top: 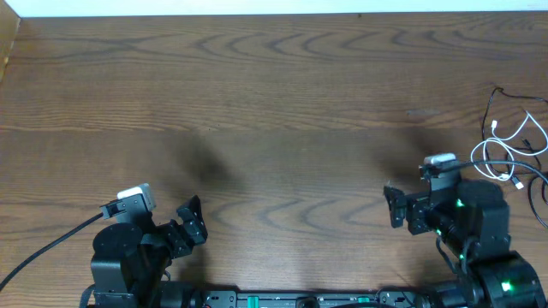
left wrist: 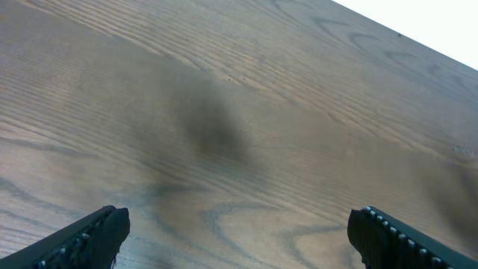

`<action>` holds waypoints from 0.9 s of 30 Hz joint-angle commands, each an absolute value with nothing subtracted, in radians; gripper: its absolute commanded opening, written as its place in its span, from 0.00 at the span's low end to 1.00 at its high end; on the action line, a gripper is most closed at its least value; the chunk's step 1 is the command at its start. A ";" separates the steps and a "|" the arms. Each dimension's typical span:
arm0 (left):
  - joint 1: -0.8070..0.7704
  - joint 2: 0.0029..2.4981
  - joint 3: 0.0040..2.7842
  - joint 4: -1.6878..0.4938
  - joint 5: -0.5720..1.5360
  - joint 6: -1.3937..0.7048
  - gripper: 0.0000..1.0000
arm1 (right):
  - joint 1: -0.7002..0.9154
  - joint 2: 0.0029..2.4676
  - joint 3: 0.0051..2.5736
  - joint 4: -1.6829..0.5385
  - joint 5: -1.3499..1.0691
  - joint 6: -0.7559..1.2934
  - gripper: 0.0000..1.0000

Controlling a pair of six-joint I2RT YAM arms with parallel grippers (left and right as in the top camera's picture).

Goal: Untangle cables

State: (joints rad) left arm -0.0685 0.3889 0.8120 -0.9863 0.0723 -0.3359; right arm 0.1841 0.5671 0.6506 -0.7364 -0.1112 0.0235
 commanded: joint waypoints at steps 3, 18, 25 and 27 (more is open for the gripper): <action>-0.072 0.385 0.803 -0.986 0.067 -0.323 0.98 | 0.155 0.425 0.585 -0.661 -0.104 -0.061 0.99; -0.072 0.385 0.803 -0.986 0.067 -0.323 0.98 | 0.136 0.005 0.259 -0.260 -0.103 -0.062 0.99; -0.072 0.385 0.803 -0.986 0.067 -0.323 0.98 | 0.116 0.005 0.163 -0.089 -0.103 -0.107 0.99; -0.072 0.385 0.803 -0.986 0.067 -0.323 0.98 | 0.107 0.005 0.109 -0.005 -0.104 -0.107 0.99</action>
State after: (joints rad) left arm -0.0685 0.3889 0.8112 -0.9867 0.0723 -0.3359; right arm 0.1230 0.0113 0.1623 -0.0502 -0.1104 -0.0830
